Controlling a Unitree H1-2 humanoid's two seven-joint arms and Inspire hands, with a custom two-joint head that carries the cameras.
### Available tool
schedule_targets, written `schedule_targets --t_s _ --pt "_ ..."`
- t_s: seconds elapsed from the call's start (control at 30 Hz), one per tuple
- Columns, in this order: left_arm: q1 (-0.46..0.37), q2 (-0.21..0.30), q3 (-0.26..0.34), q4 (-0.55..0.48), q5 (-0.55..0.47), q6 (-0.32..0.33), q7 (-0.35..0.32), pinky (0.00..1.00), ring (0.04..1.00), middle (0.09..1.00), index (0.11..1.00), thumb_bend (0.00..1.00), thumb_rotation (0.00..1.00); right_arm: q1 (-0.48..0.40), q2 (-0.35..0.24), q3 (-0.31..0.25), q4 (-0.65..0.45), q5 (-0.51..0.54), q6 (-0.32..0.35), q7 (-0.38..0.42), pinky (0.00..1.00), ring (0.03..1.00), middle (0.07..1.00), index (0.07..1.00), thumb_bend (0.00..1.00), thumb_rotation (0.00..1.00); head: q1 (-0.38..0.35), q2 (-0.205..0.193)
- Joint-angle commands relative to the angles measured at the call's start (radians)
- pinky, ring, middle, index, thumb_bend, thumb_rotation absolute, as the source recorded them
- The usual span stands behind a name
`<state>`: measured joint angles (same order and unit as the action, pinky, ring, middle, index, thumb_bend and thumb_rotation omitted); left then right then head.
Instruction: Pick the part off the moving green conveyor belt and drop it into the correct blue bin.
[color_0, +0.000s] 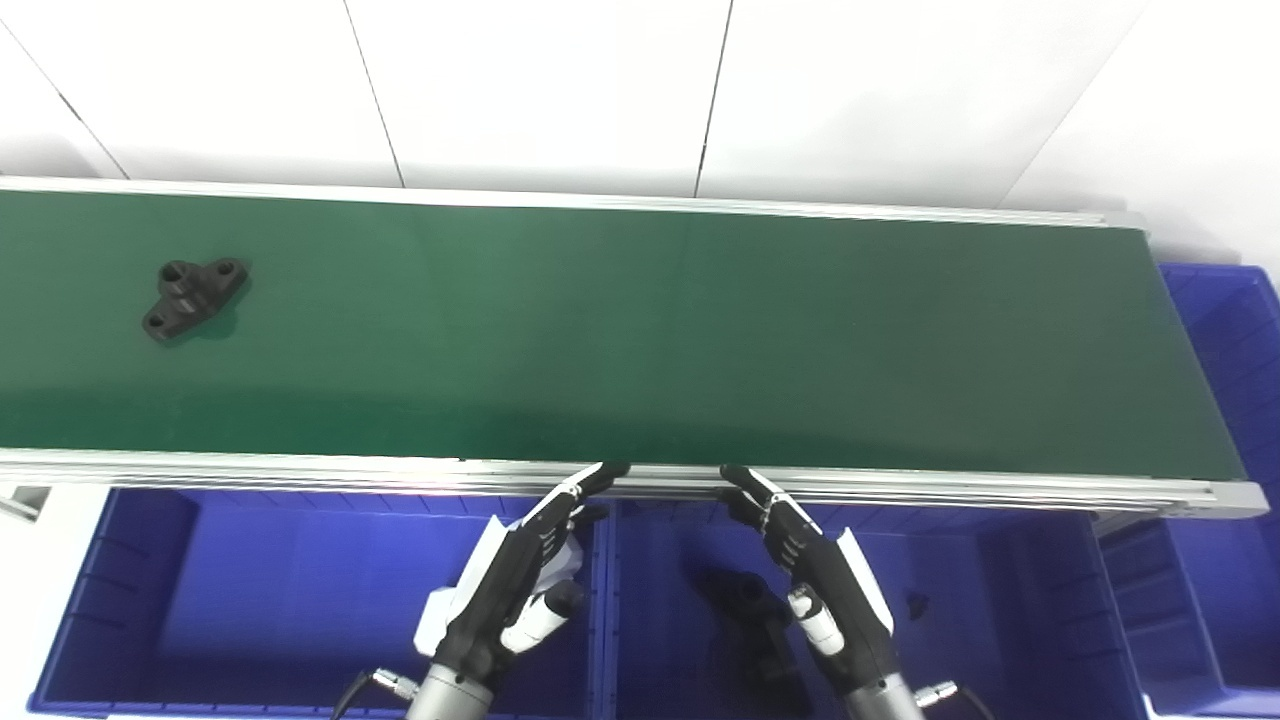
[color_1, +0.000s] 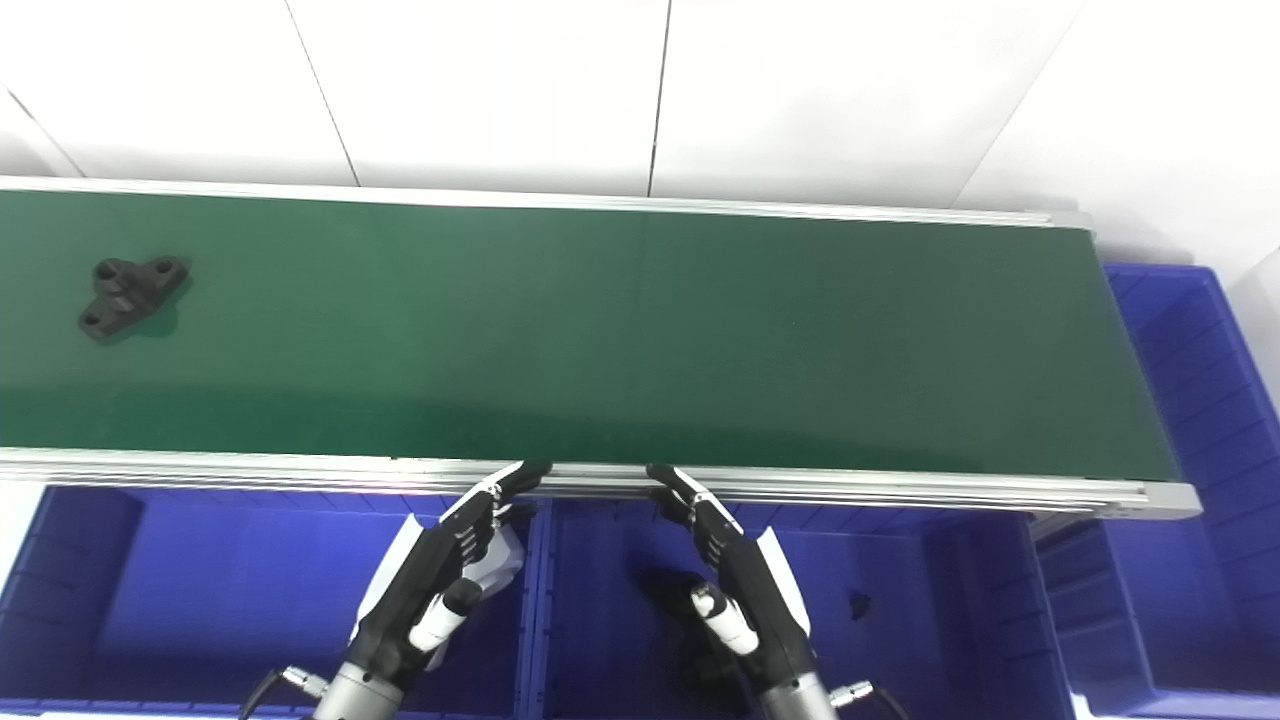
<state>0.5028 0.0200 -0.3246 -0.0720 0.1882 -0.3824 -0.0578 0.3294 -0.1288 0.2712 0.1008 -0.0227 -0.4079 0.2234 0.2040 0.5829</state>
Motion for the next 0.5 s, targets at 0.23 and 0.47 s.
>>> schedule_targets --t_s 0.23,0.47 --pt "-0.004 -0.014 -0.005 -0.001 0.011 -0.038 0.009 0.82 0.911 0.9 0.848 0.89 0.99 -0.007 -0.004 -0.003 -0.005 0.011 -0.061 0.009 0.86 0.904 0.91 0.88 1.0 0.97 0.027 -0.012" --pt "-0.017 -0.021 -0.009 0.028 0.012 -0.054 0.012 0.81 0.903 0.891 0.843 0.89 0.98 -0.014 -0.009 -0.005 0.011 0.022 -0.06 0.016 0.87 0.909 0.913 0.885 1.0 0.96 0.067 -0.04"
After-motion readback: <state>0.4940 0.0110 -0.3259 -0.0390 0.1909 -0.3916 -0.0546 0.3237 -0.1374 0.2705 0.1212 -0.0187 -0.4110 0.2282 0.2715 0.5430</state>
